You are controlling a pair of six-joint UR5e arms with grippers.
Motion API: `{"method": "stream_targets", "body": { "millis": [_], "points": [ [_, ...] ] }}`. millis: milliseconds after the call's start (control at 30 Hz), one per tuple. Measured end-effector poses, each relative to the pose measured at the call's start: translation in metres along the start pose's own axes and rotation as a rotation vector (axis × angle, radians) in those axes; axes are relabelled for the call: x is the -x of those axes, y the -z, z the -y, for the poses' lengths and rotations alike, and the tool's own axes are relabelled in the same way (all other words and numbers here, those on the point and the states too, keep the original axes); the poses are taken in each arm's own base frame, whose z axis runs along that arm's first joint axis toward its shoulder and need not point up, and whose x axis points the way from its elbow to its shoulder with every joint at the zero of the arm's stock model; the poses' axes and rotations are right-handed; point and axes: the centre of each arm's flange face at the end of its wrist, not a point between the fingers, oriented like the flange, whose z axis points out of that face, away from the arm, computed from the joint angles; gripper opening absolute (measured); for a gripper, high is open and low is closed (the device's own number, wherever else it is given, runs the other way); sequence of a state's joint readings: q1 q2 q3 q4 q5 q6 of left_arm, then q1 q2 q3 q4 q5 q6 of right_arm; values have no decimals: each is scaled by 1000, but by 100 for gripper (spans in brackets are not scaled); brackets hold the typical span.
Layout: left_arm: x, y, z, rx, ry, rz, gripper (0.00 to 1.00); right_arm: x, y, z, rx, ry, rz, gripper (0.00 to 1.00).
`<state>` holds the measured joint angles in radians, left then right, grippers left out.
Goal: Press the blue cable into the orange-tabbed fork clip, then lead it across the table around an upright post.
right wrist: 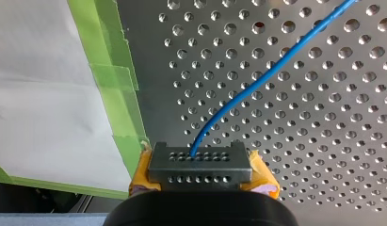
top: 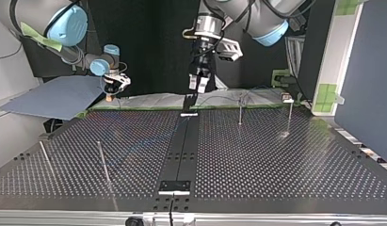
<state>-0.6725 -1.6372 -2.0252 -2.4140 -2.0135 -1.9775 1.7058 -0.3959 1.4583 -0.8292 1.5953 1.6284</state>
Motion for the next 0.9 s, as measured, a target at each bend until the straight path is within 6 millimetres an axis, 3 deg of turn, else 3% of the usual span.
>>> {"method": "stream_targets", "body": {
  "millis": [567, 900],
  "points": [
    [-48, 51, -43, 14, -31, -134, 98, 0, 0, 1, -6, -4, -2, 0],
    [-103, 86, -78, -13, -66, -254, 98, -1, 0, 4, -28, -7, -4, 0]
  ]
}}
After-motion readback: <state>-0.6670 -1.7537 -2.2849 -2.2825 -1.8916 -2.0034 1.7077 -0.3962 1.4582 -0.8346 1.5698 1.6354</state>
